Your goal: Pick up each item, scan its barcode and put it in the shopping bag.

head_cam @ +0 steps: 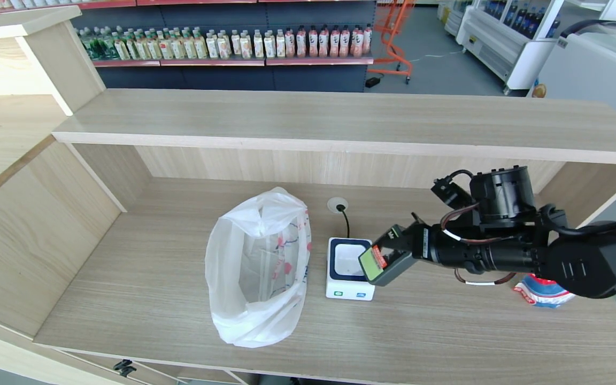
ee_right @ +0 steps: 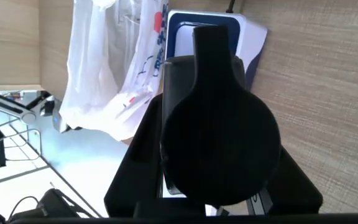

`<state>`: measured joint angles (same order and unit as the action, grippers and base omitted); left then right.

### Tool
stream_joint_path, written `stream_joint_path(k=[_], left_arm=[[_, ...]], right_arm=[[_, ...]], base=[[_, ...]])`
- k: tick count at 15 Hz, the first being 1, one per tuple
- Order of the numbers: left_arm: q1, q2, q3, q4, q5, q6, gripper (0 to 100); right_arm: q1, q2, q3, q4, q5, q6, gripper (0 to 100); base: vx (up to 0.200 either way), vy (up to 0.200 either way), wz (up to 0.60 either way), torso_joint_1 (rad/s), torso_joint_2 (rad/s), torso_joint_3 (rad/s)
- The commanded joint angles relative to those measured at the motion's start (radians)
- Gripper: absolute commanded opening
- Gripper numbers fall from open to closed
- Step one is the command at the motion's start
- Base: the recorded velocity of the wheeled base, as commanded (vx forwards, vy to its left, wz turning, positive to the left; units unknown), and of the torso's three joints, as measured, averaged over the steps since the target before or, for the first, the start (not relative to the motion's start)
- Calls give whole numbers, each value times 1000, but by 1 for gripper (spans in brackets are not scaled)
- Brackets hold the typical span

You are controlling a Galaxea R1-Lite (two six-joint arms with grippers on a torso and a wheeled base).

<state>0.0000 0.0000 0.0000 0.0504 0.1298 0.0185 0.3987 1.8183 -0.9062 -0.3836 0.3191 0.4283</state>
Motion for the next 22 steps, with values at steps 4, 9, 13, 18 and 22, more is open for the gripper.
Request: stream_joint_path(k=[4, 9, 13, 18, 22], left_arm=[[0, 0, 0, 0, 1, 0, 100], [0, 2, 0, 0, 1, 0, 100], [0, 0, 0, 0, 1, 0, 100], [0, 0, 0, 0, 1, 0, 100], [0, 0, 0, 0, 2, 0, 100]], right_arm=[[28, 116, -62, -80, 0, 3, 0], [46, 157, -69, -107, -5, 0, 0], [69, 170, -71, -124, -9, 0, 0], [68, 119, -53, -126, -49, 0, 0], [58, -129, -20, -118, -55, -100, 0]], base=[[0, 0, 0, 0, 0, 0], [0, 0, 0, 0, 0, 0], [0, 0, 0, 0, 0, 0], [0, 0, 0, 0, 0, 0], [0, 0, 0, 0, 0, 0]])
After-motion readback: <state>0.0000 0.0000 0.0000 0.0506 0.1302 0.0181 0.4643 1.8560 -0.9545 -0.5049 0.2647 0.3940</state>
